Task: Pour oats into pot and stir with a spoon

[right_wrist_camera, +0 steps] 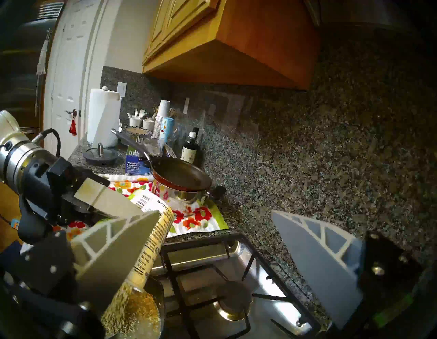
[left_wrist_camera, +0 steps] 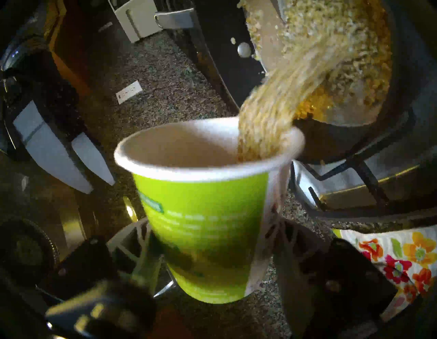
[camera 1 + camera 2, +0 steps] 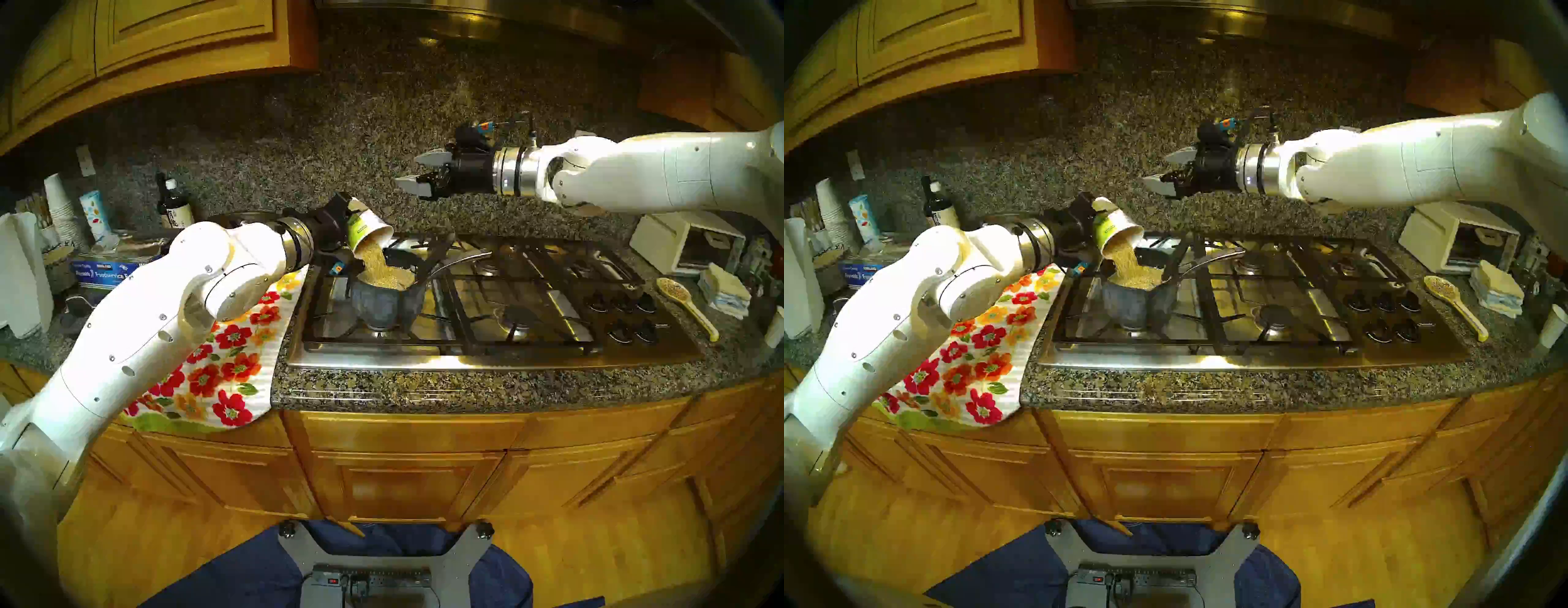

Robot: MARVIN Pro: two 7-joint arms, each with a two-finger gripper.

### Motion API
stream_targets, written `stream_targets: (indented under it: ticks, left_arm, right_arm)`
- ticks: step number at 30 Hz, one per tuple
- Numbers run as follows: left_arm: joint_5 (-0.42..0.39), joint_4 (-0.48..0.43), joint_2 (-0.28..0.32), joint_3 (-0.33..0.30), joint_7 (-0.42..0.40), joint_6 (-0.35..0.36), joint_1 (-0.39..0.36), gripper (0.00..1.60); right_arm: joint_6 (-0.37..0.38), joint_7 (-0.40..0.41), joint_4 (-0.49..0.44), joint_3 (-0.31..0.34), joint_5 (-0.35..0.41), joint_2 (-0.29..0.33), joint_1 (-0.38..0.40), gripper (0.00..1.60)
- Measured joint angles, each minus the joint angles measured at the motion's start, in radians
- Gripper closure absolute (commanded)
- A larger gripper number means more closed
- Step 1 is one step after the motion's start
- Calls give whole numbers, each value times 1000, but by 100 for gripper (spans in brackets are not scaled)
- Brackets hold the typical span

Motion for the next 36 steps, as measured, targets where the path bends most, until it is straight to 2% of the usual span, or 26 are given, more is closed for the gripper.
stream_targets:
  ticks: [10,25,30,36]
  left_arm:
    - [92,-10,6,20,97,25,29,118]
    - [290,19,6,66,294,80,72,117]
    - [284,23,1,65,293,84,83,115]
    - [152,3,-12,31,184,75,96,117]
  right_arm:
    - [0,0,0,0,0,0,0,0]
    - [0,0,0,0,0,0,0,0]
    - [0,0,0,0,0,0,0,0]
    - [0,0,0,0,0,0,0,0]
